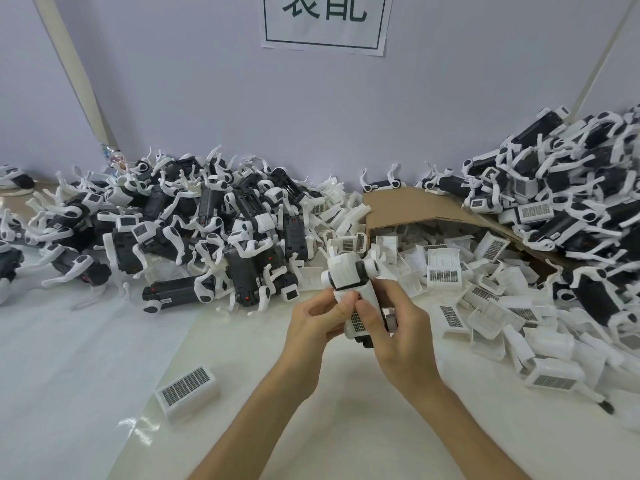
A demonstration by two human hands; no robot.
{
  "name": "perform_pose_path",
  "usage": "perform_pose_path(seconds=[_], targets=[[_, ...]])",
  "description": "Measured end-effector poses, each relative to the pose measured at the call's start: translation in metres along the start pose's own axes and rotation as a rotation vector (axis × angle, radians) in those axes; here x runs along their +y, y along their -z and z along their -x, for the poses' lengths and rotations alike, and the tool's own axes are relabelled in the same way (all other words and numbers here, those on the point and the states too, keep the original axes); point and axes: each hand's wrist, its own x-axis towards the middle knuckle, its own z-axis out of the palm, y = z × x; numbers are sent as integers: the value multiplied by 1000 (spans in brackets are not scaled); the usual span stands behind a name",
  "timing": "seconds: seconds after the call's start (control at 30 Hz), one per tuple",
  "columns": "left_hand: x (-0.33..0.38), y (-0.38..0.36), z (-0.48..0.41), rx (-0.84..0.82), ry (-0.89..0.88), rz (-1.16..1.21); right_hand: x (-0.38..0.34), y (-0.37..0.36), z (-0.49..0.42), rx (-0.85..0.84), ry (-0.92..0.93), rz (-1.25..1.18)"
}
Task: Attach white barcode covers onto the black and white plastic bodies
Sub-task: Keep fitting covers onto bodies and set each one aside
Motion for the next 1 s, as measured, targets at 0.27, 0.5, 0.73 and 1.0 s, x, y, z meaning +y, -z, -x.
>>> perform_pose_path(seconds=[0.27, 0.5, 0.73, 1.0], targets=[[4, 5, -3, 54, 32, 194, 10, 1, 0, -89, -44, 278], [3, 4, -3, 74, 46, 189, 15, 0, -1, -80, -41, 283], [3, 11, -6, -27, -26, -28, 6, 5, -7, -106, -161, -19], [5, 8, -5, 45, -13, -85, 9, 8, -7, -121, -228, -46]])
